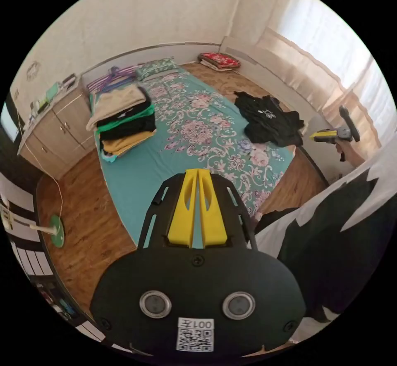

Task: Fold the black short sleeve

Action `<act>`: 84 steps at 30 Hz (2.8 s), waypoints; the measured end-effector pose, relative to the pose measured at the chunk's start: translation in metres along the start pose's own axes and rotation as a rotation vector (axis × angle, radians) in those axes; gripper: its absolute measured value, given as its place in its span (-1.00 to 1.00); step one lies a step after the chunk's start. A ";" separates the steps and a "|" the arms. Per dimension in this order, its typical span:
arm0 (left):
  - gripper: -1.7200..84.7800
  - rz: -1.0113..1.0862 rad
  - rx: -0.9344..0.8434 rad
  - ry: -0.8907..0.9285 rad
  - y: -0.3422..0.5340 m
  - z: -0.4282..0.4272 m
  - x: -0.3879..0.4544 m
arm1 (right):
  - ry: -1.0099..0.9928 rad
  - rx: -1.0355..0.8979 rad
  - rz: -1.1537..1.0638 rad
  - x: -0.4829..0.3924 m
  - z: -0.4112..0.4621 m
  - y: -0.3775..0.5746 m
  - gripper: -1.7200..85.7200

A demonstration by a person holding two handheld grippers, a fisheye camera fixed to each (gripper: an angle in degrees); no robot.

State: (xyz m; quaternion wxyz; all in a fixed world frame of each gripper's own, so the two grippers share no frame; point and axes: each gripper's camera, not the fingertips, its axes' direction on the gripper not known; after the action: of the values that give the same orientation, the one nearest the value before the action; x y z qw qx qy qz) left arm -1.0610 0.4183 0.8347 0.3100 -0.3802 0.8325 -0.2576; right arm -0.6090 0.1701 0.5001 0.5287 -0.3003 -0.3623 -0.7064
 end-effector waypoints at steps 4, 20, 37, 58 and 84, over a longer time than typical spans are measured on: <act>-0.98 0.144 -0.025 -0.090 -0.053 0.073 0.153 | -0.142 0.125 0.147 0.112 0.006 0.093 -0.96; -0.80 0.596 -0.346 0.163 -0.250 0.409 0.664 | -0.212 -0.237 0.436 0.453 0.140 0.340 -0.96; -0.97 0.701 -0.701 -0.028 -0.325 0.754 0.907 | -0.308 -0.531 0.484 0.795 0.298 0.411 -0.90; -0.98 0.175 -0.042 0.600 -0.339 0.472 0.845 | -0.237 0.041 -0.061 0.978 0.366 0.183 -0.78; -0.98 -0.322 0.429 0.413 0.227 0.052 0.662 | -0.819 0.378 -0.991 0.860 -0.057 0.315 -0.95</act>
State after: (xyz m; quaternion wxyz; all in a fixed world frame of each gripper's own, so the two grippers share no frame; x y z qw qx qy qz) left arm -1.4748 0.0149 0.4362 0.1628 -0.3728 0.7338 -0.5441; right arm -0.5313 -0.3884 1.2243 0.0051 -0.2443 -0.7463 -0.6191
